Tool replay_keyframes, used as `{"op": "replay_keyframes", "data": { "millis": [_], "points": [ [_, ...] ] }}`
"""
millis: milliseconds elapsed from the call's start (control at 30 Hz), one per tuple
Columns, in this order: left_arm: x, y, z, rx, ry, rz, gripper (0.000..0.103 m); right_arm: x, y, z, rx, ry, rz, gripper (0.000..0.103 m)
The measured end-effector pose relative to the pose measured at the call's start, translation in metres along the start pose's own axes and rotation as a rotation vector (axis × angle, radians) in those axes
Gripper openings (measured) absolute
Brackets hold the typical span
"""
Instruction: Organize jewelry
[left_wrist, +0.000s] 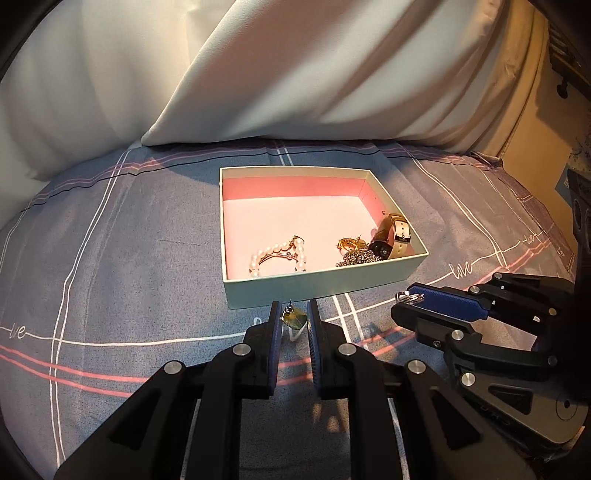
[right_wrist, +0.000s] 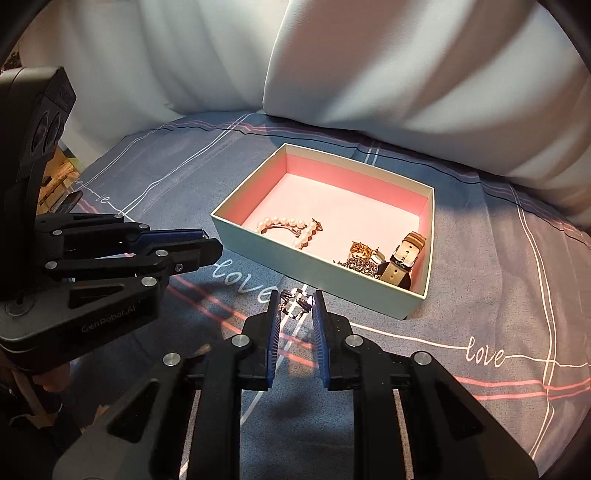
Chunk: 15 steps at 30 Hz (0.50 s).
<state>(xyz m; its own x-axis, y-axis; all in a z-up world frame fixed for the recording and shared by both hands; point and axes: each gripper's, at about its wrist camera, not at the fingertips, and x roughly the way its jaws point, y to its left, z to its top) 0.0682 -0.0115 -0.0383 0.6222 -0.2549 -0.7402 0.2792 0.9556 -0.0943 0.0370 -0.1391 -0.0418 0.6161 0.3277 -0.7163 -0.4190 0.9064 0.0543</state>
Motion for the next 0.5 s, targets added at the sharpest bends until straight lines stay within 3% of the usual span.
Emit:
{"op": "replay_keyframes", "data": {
  "millis": [333,500],
  "points": [
    [0.006,-0.009,0.001,-0.001,0.019,-0.002,0.013,0.004,-0.003,-0.008,0.028,0.021,0.014,0.018],
    [0.006,-0.011,0.018,0.005,-0.002,0.004,0.014,0.002,-0.008,0.008,0.028,0.004,-0.005,0.018]
  ]
}}
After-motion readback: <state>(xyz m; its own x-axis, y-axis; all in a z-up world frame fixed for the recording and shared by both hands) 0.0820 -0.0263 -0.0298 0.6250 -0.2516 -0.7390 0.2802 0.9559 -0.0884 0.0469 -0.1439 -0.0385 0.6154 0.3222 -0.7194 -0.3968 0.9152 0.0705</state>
